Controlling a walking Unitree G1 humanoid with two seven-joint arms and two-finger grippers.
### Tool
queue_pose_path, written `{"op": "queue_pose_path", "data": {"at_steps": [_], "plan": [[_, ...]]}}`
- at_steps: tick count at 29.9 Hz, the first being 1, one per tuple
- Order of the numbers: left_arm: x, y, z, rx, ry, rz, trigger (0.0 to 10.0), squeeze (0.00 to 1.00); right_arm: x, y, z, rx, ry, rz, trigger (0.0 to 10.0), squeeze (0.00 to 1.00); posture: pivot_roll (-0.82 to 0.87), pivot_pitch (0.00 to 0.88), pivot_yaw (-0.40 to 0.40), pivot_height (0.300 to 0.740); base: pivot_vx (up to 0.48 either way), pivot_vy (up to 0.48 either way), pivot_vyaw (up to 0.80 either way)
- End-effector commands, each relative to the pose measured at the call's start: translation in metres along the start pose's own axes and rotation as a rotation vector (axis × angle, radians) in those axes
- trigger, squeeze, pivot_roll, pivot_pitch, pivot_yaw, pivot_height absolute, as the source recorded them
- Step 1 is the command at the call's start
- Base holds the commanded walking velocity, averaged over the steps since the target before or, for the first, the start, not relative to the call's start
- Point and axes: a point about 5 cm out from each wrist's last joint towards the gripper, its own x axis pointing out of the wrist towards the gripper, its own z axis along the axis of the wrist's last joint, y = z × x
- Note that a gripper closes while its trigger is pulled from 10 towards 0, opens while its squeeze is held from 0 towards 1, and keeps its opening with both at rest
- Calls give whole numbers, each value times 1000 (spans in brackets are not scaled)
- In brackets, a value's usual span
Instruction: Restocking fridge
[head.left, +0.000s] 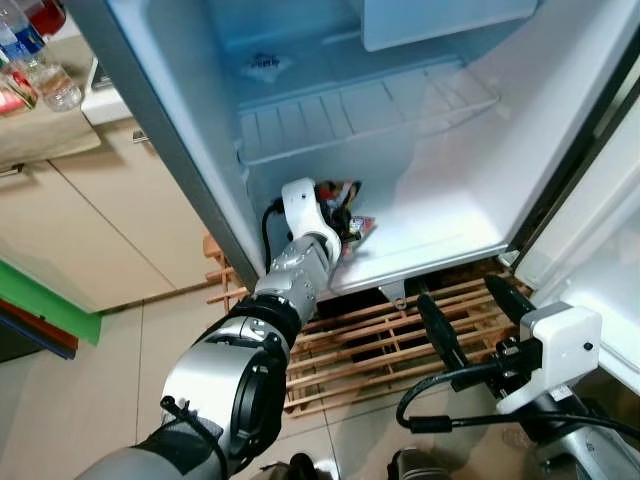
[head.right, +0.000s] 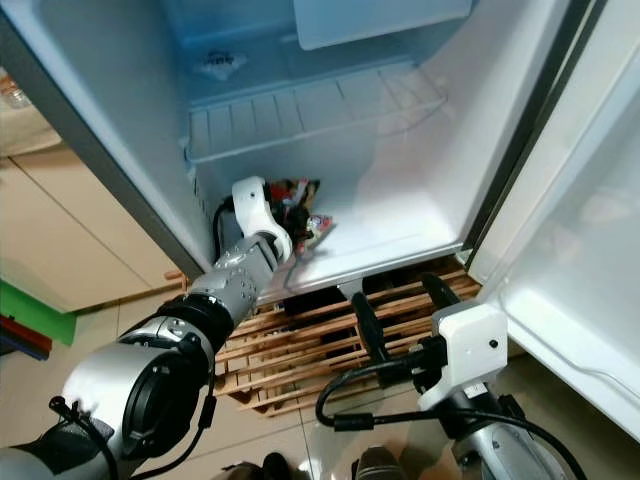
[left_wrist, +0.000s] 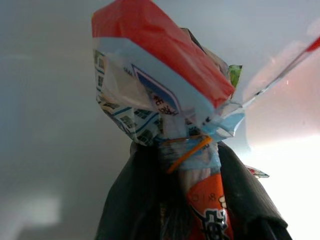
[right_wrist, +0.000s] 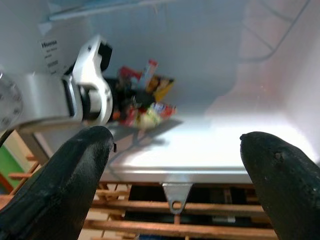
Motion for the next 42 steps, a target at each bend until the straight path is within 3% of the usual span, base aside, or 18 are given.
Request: {"op": "queue_pose_path", "data": {"at_steps": [1, 3, 7, 10, 17, 22, 27, 35, 39, 40, 41, 42], "plan": [[0, -65, -8, -89, 19, -152, 10000, 1000, -4, 6, 2, 26, 12, 12, 10000, 0, -448, 227, 178, 740, 0, 0, 0], [1, -71, -1, -128, 9, -187, 10000, 1000, -5, 7, 1, 31, 22, 10, 10000, 0, -448, 228, 178, 740, 0, 0, 0], [2, -81, 10, -101, -13, -235, 10000, 1000, -5, 8, 1, 37, 30, 11, 10000, 0, -437, 221, 177, 740, 0, 0, 0], [1, -84, 4, -107, 28, -246, 10000, 1000, -4, 9, 1, 44, 31, 18, 10000, 0, -431, 217, 177, 740, 0, 0, 0], [0, -77, -10, -119, 93, -202, 10000, 1000, -1, 9, -1, 48, 40, 30, 10000, 0, -422, 213, 172, 740, 0, 0, 0], [1, -72, -7, -210, 70, -172, 10000, 1000, 0, 11, -3, 45, 49, 41, 10000, 0, -418, 206, 171, 740, 0, 0, 0], [0, -70, -10, -112, 75, -161, 10000, 1000, 3, 9, -6, 48, 52, 44, 10000, 0, -393, 189, 168, 740, 0, 0, 0], [2, -68, 0, -175, 40, -146, 10000, 1000, 8, 10, -9, 48, 52, 62, 10000, 0, -381, 170, 165, 740, 0, 0, 0], [2, -68, 0, -100, 35, -149, 10000, 1000, 8, 9, -11, 47, 55, 63, 10000, 0, -375, 162, 163, 740, 0, 0, 0], [2, -69, 0, 46, 27, -144, 10000, 1000, 9, 9, -12, 48, 55, 66, 10000, 0, -372, 158, 162, 740, 0, 0, 0], [2, -69, 0, 46, 27, -144, 10000, 1000, 9, 9, -12, 48, 55, 66, 10000, 0, -372, 158, 162, 740, 0, 0, 0], [2, -71, 0, 178, 20, -138, 10000, 1000, 10, 9, -13, 47, 57, 70, 10000, 0, -367, 153, 160, 740, 0, 0, 0]]}}
